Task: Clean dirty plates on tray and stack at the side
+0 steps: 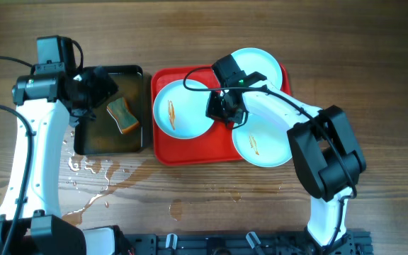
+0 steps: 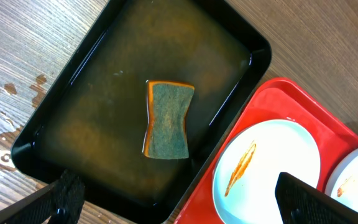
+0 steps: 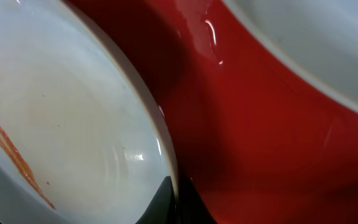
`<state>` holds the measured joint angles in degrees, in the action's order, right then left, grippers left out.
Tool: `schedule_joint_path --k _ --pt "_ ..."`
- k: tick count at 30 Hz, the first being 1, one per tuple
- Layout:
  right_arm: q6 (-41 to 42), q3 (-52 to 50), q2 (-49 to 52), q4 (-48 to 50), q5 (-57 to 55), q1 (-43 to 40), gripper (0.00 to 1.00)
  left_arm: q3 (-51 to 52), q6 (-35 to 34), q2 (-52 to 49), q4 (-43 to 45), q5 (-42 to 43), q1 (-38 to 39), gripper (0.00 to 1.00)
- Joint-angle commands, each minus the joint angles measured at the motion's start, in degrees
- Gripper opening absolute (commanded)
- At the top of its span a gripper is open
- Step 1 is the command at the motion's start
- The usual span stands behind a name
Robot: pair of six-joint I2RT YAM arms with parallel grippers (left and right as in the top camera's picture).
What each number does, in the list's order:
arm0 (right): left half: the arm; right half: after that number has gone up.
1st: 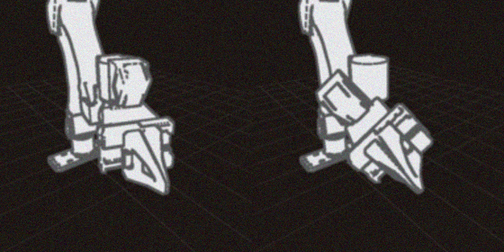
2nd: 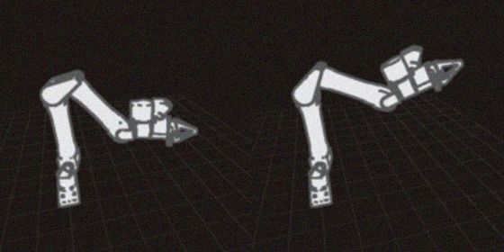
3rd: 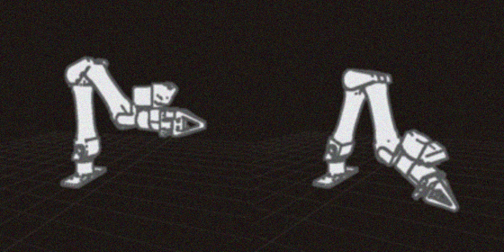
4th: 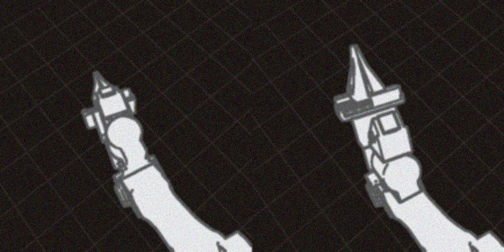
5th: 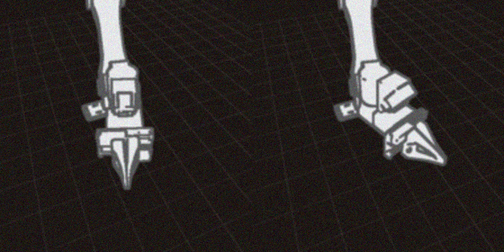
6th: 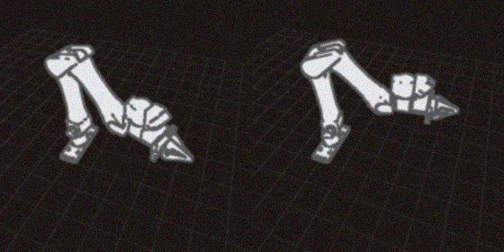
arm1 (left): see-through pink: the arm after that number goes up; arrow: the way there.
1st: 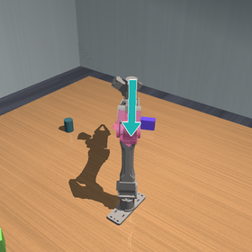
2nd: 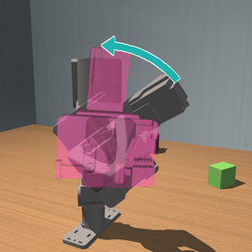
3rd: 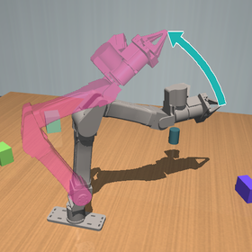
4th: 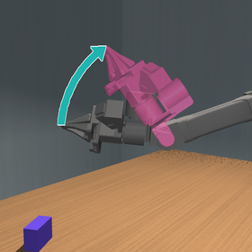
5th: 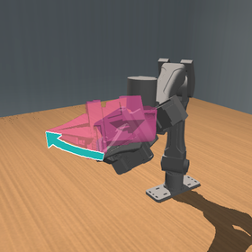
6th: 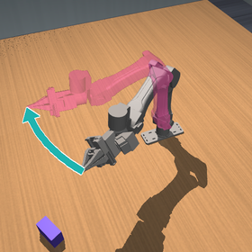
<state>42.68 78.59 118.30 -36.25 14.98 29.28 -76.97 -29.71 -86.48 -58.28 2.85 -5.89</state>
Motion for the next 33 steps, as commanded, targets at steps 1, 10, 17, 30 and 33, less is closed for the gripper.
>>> schedule_joint_path --k 1,10,17,30,33 --pt "-3.85 -0.20 1.27 0.50 2.97 0.33 0.22 -0.50 -0.81 -0.70 -0.24 0.31 0.04 0.96" --pt "-20.22 -0.15 1.29 9.53 0.26 -0.09 0.65 2.54 -0.81 -1.36 0.00 0.31 0.04 0.93" --pt "-23.34 -0.15 1.29 11.21 -4.70 -0.11 0.57 8.37 -1.60 -2.21 4.26 2.03 0.04 0.84" --pt "-16.50 -0.22 1.33 7.72 -2.40 0.20 0.04 10.23 -4.26 -7.58 7.58 1.62 0.02 0.82" --pt "-14.49 -0.22 1.33 5.03 -0.26 0.20 0.04 10.23 -4.22 -7.87 8.04 1.60 0.02 0.83"
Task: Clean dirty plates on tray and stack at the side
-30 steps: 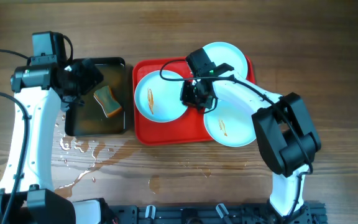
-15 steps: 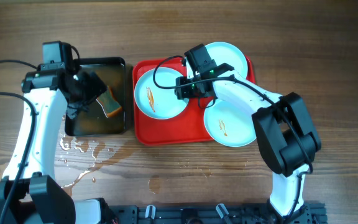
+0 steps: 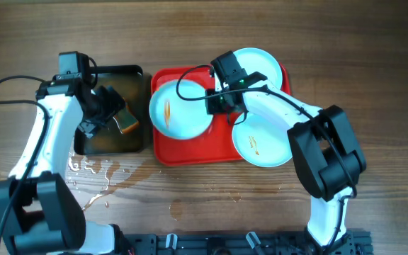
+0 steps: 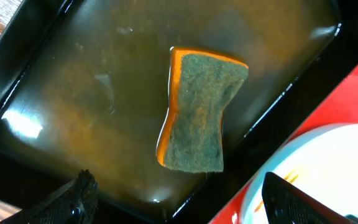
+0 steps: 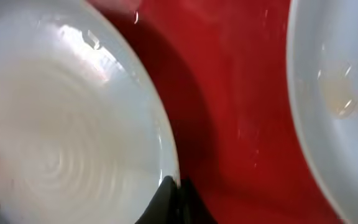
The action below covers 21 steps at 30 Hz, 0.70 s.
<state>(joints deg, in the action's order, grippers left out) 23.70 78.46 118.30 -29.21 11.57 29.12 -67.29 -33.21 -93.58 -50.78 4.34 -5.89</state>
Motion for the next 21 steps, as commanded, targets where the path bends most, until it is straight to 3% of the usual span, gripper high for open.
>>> schedule_joint_path --k 1,3,4,5,6,8,11,16,21 --pt "5.99 -0.09 1.33 -2.78 3.34 0.33 0.04 0.55 -0.72 -0.76 0.72 0.11 0.02 0.84" --pt "6.71 -0.09 1.33 -2.93 3.32 0.33 0.13 0.55 -0.72 -0.76 0.92 0.11 0.02 0.84" --pt "6.73 -0.09 1.33 -2.84 3.34 0.33 0.32 0.55 -0.72 -0.76 0.90 0.13 0.02 0.84" --pt "6.73 -0.09 1.33 -2.71 3.32 0.33 0.42 0.55 -0.70 -0.76 0.85 0.13 0.02 0.84" --pt "6.75 -0.09 1.33 -2.56 3.32 0.33 0.43 0.55 -0.70 -0.76 0.81 0.13 0.02 0.84" --pt "6.73 -0.09 1.33 -2.38 3.30 0.37 0.36 0.55 -0.70 -0.76 0.59 0.13 0.02 0.84" --pt "8.39 -0.20 1.42 -2.23 1.73 0.72 0.07 0.55 -0.70 -0.79 0.48 0.11 0.02 0.84" --pt "11.41 -0.20 1.49 -3.50 -0.17 0.90 0.04 0.55 -0.70 -0.98 0.46 0.09 -0.02 0.71" --pt "14.67 -0.02 1.16 -5.62 -2.08 -0.37 0.04 0.55 -0.72 -1.05 0.42 -0.44 -0.02 0.75"
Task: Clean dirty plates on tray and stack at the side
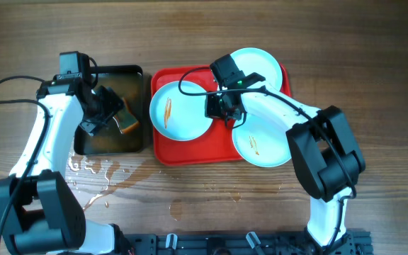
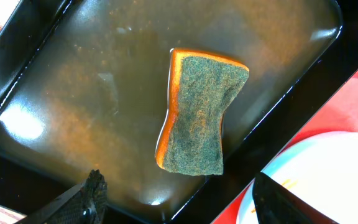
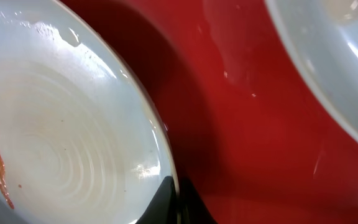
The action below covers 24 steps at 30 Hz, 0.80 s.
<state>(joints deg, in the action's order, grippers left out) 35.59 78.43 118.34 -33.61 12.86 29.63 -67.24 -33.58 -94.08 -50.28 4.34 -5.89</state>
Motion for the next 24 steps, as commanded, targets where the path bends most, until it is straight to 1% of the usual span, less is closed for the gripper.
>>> schedule_joint_path --k 1,4,7,9,11,12,17,19,20,22,23,24 --pt "3.65 0.00 0.96 -1.68 -4.07 -1.22 0.04 0.50 -0.35 -0.55 -0.11 -0.66 -0.02 0.75" --pt "3.78 0.00 -0.17 -3.23 -6.36 -2.19 0.04 0.50 -0.37 -0.59 -0.72 -2.05 -0.02 0.75" --pt "3.65 0.00 -1.14 -4.13 -8.76 -2.23 0.04 0.68 -0.39 -1.42 -0.96 -3.87 -0.02 0.72" --pt "3.34 -0.02 -1.29 -4.13 -9.03 -2.14 0.04 2.27 -0.70 -2.91 0.63 -4.02 -0.02 0.70" --pt "3.34 -0.02 -1.27 -3.93 -9.05 -2.14 0.04 3.50 -3.63 -4.90 1.95 -3.85 -0.02 0.68" --pt "3.34 -0.02 -1.27 -3.80 -9.03 -2.14 0.04 3.50 -5.14 -6.16 2.21 -3.41 -0.02 0.68" --pt "3.37 -0.02 -1.25 -3.13 -9.03 -2.12 0.04 3.50 -5.27 -10.21 9.29 3.45 -0.02 0.68" --pt "3.34 -0.02 -1.25 -3.19 -9.03 -2.12 0.04 3.50 -5.27 -10.82 10.34 3.56 0.00 0.68" --pt "3.34 -0.04 -1.25 -3.21 -9.03 -2.12 0.04 3.50 -5.11 -11.13 10.97 3.56 0.00 0.67" --pt "3.37 -0.07 -1.25 -3.13 -9.03 -2.12 0.04 3.50 -2.36 -11.15 12.48 5.09 0.04 0.60" --pt "3.37 -0.07 -1.25 -3.08 -9.03 -2.12 0.05 3.48 -1.18 -11.15 12.96 6.62 0.04 0.59" --pt "3.37 -0.07 -1.25 -3.06 -9.03 -2.12 0.04 3.48 -1.14 -11.15 13.09 7.50 0.04 0.59"
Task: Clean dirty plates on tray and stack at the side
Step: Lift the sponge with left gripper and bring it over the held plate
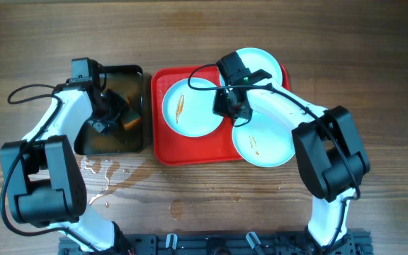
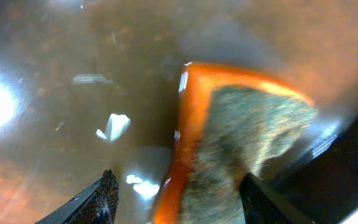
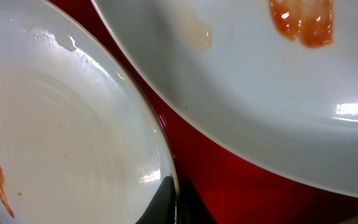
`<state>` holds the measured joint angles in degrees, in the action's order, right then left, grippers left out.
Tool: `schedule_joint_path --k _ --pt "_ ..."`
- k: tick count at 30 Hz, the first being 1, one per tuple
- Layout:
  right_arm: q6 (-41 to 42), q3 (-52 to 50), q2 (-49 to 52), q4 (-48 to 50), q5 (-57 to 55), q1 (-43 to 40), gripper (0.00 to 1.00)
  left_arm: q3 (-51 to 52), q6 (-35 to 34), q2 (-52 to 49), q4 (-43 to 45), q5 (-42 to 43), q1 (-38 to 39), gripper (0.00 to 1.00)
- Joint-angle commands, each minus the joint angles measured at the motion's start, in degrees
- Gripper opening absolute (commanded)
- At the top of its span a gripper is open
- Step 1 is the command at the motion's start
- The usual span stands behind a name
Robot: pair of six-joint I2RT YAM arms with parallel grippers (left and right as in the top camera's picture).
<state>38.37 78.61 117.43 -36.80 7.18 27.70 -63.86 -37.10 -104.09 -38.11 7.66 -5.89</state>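
Three pale blue plates lie on the red tray (image 1: 163, 152). The left plate (image 1: 188, 108) bears an orange streak, and my right gripper (image 1: 230, 103) is shut on its right rim. In the right wrist view the fingers (image 3: 166, 200) pinch that plate's (image 3: 61, 124) edge, close under the back plate (image 3: 260, 81) with its orange smear. The third plate (image 1: 262, 142) overhangs the tray's front right corner. My left gripper (image 2: 179, 208) is open, low in the black tub (image 1: 98, 145), its fingers either side of the green and orange sponge (image 2: 241, 143).
Brownish water fills the tub (image 2: 55, 74). Spilled water (image 1: 94, 170) wets the wooden table in front of the tub. The back plate (image 1: 257, 62) lies at the tray's far right corner, right beside the right arm.
My left gripper has come down close onto the sponge in the tub, fingers astride it. The held plate has shifted a little to the right, toward the back plate.
At first my left gripper was open high over the tub and my right gripper was shut on the left plate's rim. The left gripper then stood lower over the sponge while the plate sat slightly further left. Now the left fingers straddle the sponge.
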Motion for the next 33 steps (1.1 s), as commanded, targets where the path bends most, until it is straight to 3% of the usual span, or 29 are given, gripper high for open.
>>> schedule_joint_path --k 1,8,11,16,18,19,20,24,28,33 --pt "0.59 -0.24 -0.33 0.13 -3.34 -0.20 0.04 0.09 2.36 -1.14 0.92 4.61 0.04 0.60" --pt "0.55 -0.24 -0.33 0.11 -3.34 -0.20 0.04 -0.11 3.91 -0.72 2.60 3.15 -0.02 0.73" --pt "0.59 -0.24 -0.33 0.11 -3.32 -0.20 0.04 -0.11 3.89 -1.84 2.64 0.63 0.04 0.53" --pt "0.61 -0.24 -0.33 0.11 -3.32 -0.17 0.04 -0.11 3.89 -4.48 2.80 0.83 0.11 0.34" --pt "0.61 -0.24 -0.33 0.11 -3.32 -0.17 0.04 -0.11 3.87 -4.68 2.86 0.83 0.37 0.23" --pt "0.59 -0.24 -0.33 0.11 -3.32 -0.17 0.04 -0.11 3.87 -4.68 3.28 0.83 0.63 0.08" --pt "0.61 -0.24 -0.33 0.11 -3.32 -0.17 0.04 -0.11 3.85 -4.68 3.45 0.83 0.66 0.04" --pt "0.59 -0.24 -0.33 0.13 -3.34 -0.20 0.04 -1.07 3.96 -3.26 1.57 0.81 0.63 0.04" --pt "0.63 -0.24 -0.33 0.37 -2.62 -0.20 0.04 -6.62 10.84 3.48 -4.94 0.74 0.63 0.04" --pt "0.59 -0.24 -0.33 0.72 -2.21 -0.20 0.04 -7.04 14.53 7.93 -6.62 0.59 0.63 0.04"
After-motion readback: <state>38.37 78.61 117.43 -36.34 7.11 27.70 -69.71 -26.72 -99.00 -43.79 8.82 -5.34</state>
